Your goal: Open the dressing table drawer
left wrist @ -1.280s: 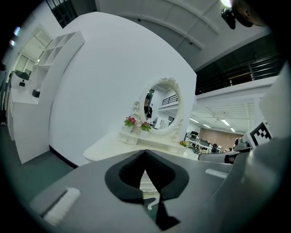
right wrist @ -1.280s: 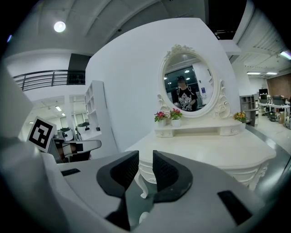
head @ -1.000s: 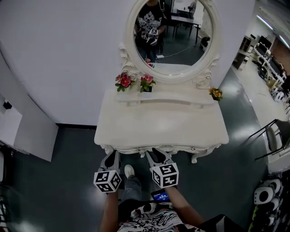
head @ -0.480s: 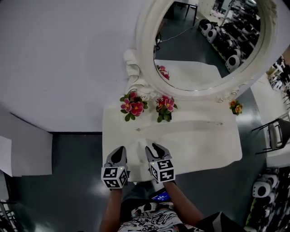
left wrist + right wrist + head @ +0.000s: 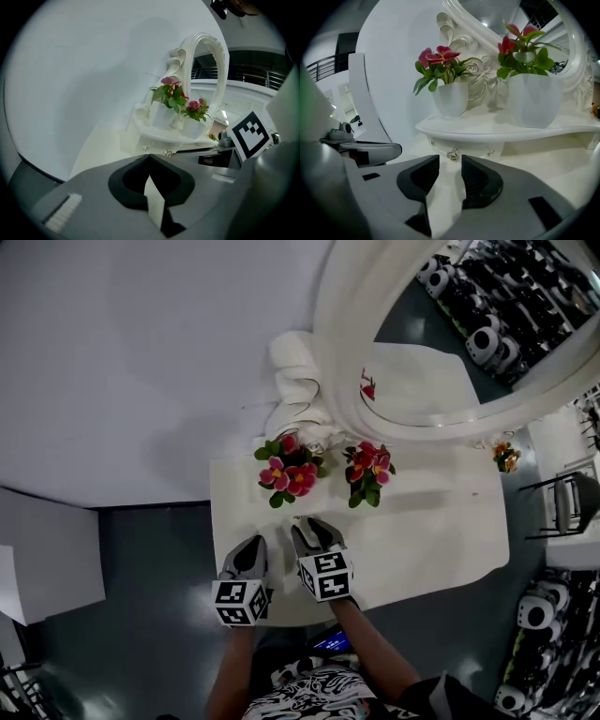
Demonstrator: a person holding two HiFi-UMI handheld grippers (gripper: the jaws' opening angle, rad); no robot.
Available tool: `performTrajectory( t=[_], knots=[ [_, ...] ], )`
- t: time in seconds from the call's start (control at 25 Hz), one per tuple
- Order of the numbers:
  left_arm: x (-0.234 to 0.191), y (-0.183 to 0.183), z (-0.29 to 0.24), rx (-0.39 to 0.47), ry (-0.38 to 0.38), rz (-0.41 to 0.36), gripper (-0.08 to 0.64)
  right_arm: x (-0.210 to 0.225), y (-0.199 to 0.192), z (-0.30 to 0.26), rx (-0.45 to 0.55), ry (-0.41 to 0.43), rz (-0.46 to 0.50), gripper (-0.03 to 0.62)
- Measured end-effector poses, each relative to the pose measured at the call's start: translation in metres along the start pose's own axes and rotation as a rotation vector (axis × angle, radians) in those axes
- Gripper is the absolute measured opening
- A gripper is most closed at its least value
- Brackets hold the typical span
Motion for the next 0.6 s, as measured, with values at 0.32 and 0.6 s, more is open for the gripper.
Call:
performTrajectory(
  t=[0.32,0.6],
  knots=[
    [-0.005,-0.002,0.005,0.004,-0.010,0.026,0.002,-0.007,0.002,-0.014,-0.011,-0.065,0.042,0.112],
    [-0.009,0.005,0.012,0.026,-0.006,0.027,0.002,-0.007,0.003,-0.026,-0.032,-0.061,0.066,0.097]
  ],
)
Point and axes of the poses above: the fingertips, and each gripper's own axes: z backward along the fingers, x to its right, y out of its top, the point moved 8 cm from there along z, backward along the fingers, and after that the axes turned 12 degrees about -y, right-handed, at the moved point
